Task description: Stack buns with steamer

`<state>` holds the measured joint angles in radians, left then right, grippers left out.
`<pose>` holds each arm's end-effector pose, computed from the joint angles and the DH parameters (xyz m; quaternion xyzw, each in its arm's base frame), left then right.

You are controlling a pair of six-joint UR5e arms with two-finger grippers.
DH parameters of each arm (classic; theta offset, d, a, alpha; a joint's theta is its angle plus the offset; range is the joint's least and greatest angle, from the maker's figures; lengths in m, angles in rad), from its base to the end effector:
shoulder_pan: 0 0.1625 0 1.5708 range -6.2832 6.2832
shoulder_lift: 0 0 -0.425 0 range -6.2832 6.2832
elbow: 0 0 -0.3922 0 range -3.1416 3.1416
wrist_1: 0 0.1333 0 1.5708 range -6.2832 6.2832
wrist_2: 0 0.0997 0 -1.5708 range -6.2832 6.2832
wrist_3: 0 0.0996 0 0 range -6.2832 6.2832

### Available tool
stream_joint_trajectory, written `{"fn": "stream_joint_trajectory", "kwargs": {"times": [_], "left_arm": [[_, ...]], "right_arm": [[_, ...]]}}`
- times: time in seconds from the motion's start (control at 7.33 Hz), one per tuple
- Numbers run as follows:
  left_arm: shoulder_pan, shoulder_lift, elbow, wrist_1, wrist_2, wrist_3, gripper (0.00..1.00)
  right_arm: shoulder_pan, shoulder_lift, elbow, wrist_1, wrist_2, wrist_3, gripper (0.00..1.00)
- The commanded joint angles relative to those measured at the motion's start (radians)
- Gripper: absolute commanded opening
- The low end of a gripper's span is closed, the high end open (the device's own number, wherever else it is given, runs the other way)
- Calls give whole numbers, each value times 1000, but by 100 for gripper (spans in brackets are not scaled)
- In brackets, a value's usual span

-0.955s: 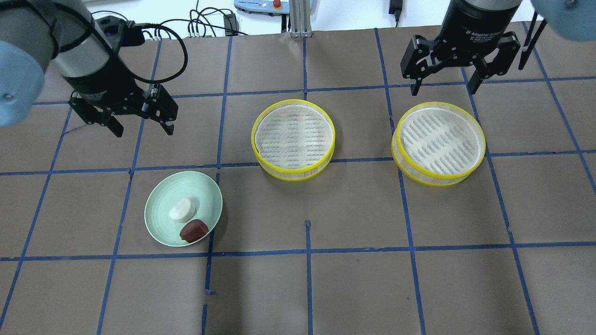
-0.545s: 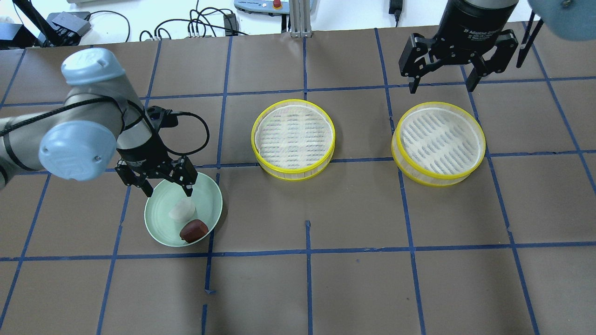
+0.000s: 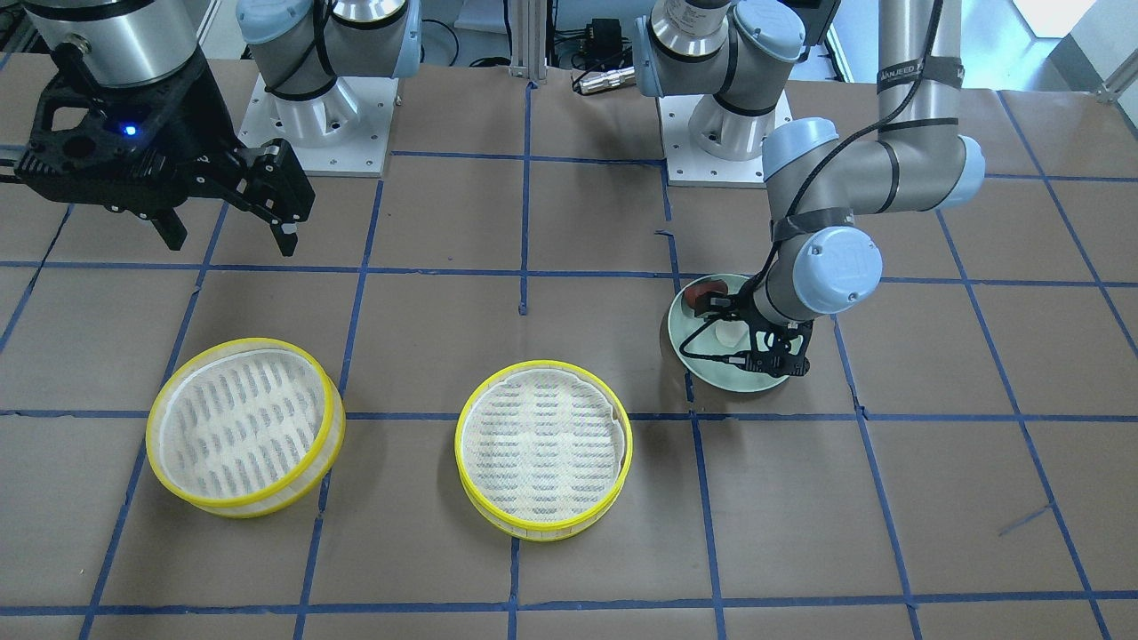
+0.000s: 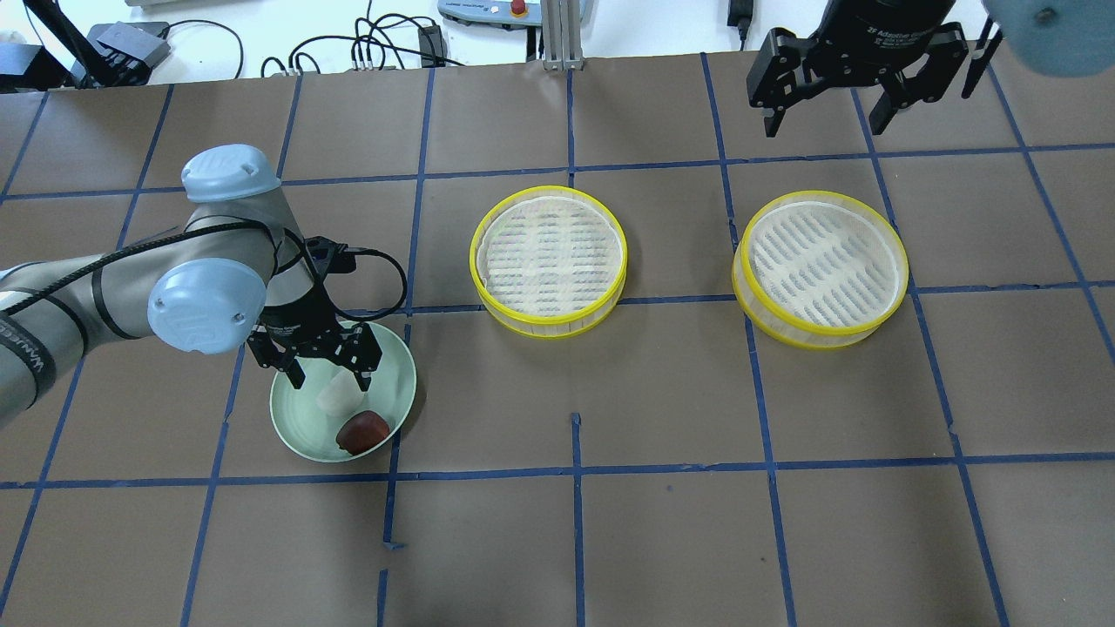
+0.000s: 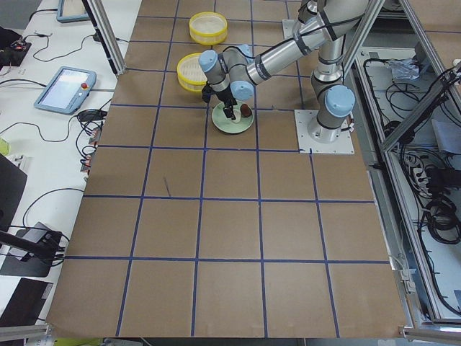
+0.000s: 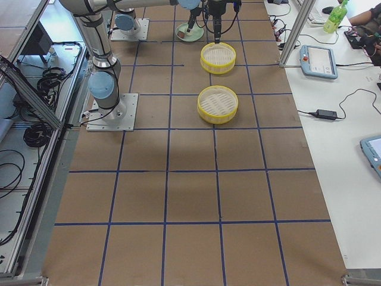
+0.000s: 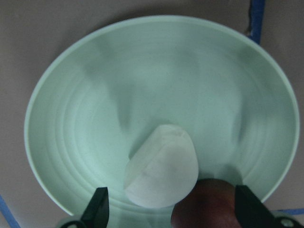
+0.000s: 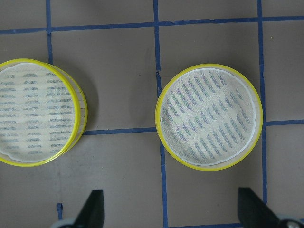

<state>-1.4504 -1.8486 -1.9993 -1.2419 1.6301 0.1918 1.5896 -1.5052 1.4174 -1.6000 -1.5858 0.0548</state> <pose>-0.0699 -0.4829 0.1875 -0.0406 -0.9810 -0.1898 0.0004 0.1417 -0.5266 0.5337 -0.0184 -0.9981 0.0587 0.0053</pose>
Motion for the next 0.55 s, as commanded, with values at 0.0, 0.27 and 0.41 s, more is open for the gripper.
{"fn": "stream_joint_trajectory", "kwargs": {"times": [0.0,0.27,0.41], "left_arm": [[-1,-18,10,9,2,3,37],[-1,-17,17,9,-10,2,8],[1,-15,58,2,-1,9,8]], "right_arm": [[9,-3,8,6,13,-16,100],[-5,19,67,-115,21,-9,100],[-10,25,131,-200,14,-25,100]]}}
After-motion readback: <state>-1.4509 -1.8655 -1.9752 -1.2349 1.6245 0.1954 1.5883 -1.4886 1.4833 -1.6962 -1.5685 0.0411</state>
